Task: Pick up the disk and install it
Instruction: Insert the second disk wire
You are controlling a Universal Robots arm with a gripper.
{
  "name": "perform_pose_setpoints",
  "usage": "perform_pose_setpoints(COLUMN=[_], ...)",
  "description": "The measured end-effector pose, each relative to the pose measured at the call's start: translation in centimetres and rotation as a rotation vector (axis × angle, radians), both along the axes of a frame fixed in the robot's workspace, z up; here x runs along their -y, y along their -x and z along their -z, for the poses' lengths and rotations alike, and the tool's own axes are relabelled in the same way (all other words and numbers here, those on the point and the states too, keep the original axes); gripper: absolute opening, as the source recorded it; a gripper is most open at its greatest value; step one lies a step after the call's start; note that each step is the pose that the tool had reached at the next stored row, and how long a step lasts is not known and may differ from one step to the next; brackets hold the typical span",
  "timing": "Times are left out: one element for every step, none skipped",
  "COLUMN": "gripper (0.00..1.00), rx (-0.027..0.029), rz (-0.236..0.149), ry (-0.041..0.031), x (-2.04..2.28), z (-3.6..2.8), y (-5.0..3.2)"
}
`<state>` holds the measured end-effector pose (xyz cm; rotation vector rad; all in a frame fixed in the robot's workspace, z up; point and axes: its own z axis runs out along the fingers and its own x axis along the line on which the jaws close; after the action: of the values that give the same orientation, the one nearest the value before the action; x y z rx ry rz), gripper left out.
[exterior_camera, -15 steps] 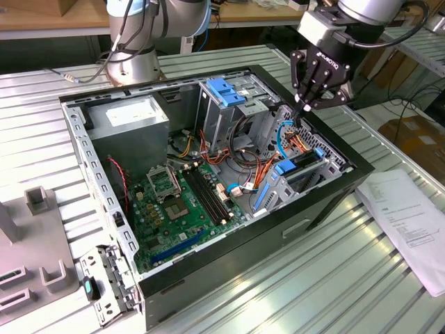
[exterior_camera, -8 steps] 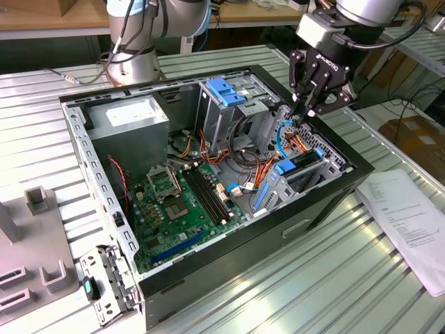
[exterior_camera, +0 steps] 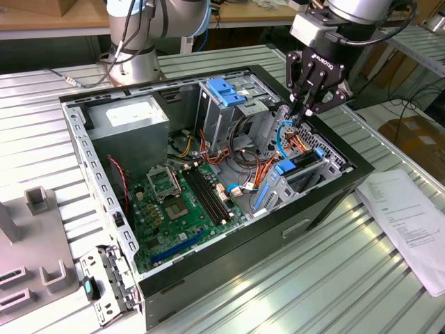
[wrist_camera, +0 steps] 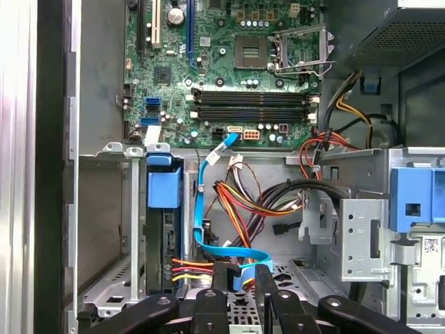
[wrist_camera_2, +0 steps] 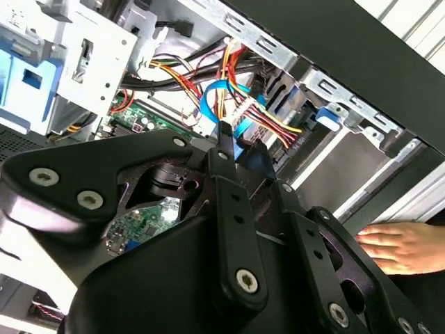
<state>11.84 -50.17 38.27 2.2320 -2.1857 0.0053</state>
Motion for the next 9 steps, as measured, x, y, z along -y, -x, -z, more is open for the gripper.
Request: perform_pose_setpoints(gripper=[0.3, 0.3, 0.3, 0.3, 0.3, 0.29, 0.22, 0.16, 0.11], rx=[0.0003, 0.001, 0.0015, 0.0017, 0.0019, 0.0024, 0.0026, 0.0028, 0.003], rz=[0.0, 0.0, 0.0, 0.0, 0.0, 0.0, 0.0, 0.0, 0.0], ry=[0.0081, 0.0281, 0.0396, 0.0468, 0.0513, 0.0605, 0.0653, 0.0692, 0.0713], x=[-0.13, -0.45, -0.63, -0.73, -0.77, -0.87, -0.93, -0.98, -1.02], z=[0.06, 0.21, 0.3, 0.39, 0.43, 0.57, 0.65, 0.74, 0.81], y=[0.0, 0.0, 0.0, 0.0, 0.0, 0.0, 0.0, 0.0, 0.0])
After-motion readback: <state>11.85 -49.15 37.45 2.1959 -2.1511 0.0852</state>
